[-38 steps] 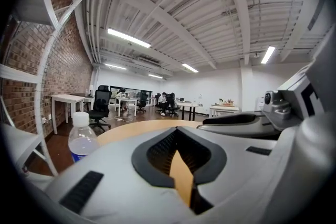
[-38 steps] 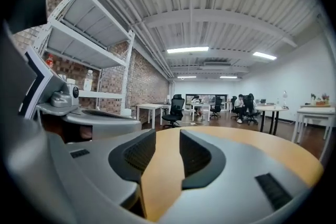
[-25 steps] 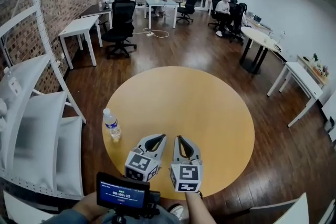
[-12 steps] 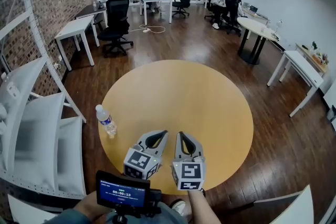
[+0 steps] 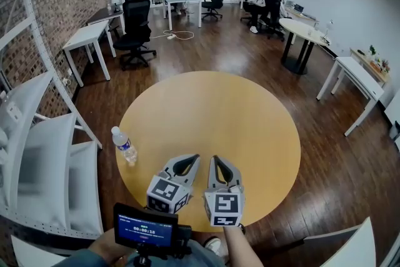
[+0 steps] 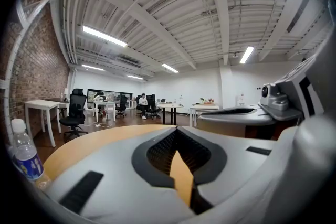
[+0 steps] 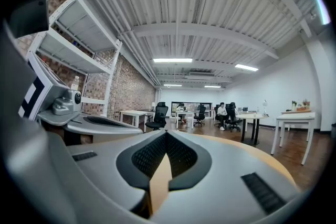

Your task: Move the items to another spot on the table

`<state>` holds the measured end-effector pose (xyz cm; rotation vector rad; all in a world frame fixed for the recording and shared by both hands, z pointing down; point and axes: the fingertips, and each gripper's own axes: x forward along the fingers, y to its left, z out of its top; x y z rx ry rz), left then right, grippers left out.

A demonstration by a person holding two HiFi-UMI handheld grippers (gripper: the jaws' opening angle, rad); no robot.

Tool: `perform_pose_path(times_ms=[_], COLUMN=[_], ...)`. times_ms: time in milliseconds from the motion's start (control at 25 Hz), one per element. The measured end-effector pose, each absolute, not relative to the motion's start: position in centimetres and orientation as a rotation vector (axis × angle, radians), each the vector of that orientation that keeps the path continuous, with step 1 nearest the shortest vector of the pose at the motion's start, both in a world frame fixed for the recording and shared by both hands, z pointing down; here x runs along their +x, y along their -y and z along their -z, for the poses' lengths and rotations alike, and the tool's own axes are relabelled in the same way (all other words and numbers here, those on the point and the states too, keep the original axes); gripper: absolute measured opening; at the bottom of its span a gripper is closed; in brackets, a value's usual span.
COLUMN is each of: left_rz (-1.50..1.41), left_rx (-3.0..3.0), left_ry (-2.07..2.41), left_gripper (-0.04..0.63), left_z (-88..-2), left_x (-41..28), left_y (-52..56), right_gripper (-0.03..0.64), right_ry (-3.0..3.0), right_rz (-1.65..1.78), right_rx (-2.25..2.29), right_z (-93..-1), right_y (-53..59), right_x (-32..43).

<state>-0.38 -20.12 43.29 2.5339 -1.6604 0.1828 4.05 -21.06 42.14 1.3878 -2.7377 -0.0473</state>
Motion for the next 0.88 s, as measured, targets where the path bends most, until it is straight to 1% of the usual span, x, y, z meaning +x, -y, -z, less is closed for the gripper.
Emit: perform_pose_path(times_ms=[880], left_rz=[-0.19], left_rx=[2.515], left_ry=[1.651], left_gripper=[0.009], left_z=[-45.0], left_x=[-0.4], left_y=[20.2], right_gripper=[0.002], right_ry=[2.73], right_rz=[0.037], right_rx=[1.394], right_z=[-42.7], right_y=[21.0], right_x=[4.5])
